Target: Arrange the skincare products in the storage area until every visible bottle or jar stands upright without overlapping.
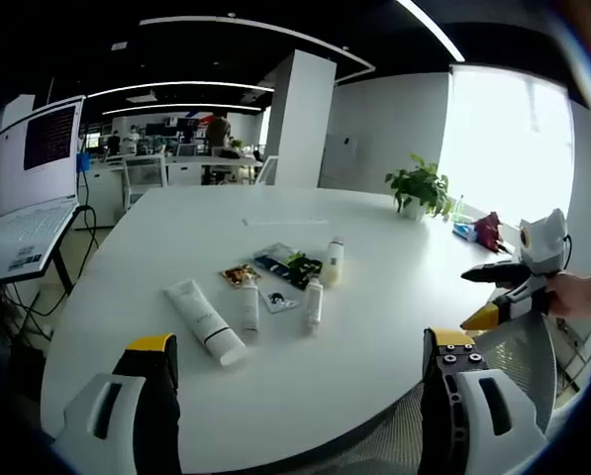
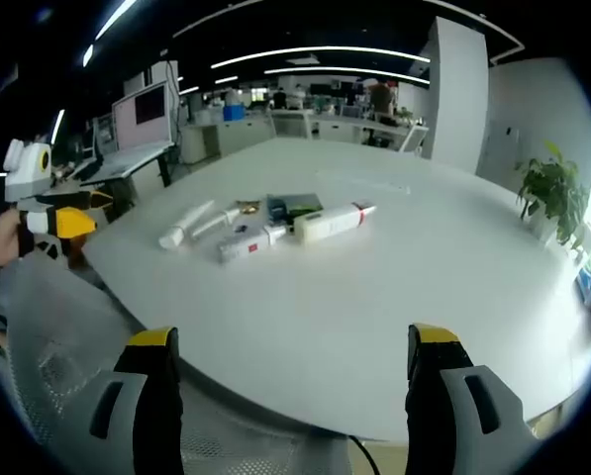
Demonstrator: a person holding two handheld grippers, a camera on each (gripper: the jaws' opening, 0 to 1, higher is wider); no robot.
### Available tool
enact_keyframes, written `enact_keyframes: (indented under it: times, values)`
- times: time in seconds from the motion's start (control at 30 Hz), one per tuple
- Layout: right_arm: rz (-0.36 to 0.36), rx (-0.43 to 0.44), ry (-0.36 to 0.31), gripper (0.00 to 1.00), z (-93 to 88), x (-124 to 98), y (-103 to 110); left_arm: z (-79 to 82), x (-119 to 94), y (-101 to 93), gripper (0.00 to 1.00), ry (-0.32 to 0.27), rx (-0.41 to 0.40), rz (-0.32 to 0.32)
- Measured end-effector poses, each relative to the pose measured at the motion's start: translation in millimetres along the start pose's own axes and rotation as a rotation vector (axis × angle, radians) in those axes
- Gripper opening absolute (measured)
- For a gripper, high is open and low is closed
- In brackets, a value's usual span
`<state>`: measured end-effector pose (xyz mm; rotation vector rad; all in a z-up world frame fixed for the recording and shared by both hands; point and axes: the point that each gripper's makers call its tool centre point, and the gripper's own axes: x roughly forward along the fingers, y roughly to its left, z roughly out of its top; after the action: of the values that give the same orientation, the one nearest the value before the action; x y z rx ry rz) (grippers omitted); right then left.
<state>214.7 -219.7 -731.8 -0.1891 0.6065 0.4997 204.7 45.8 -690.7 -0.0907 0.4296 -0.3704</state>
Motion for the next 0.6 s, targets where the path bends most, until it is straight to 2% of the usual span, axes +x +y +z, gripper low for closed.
enact_keyframes:
  times: [0.6]
  values:
    - [0.003,-0.011,0.014,0.93,-1.8,1.2,0.1,-0.9,0.0,0.0,0.94,0.007,0.003,0.003]
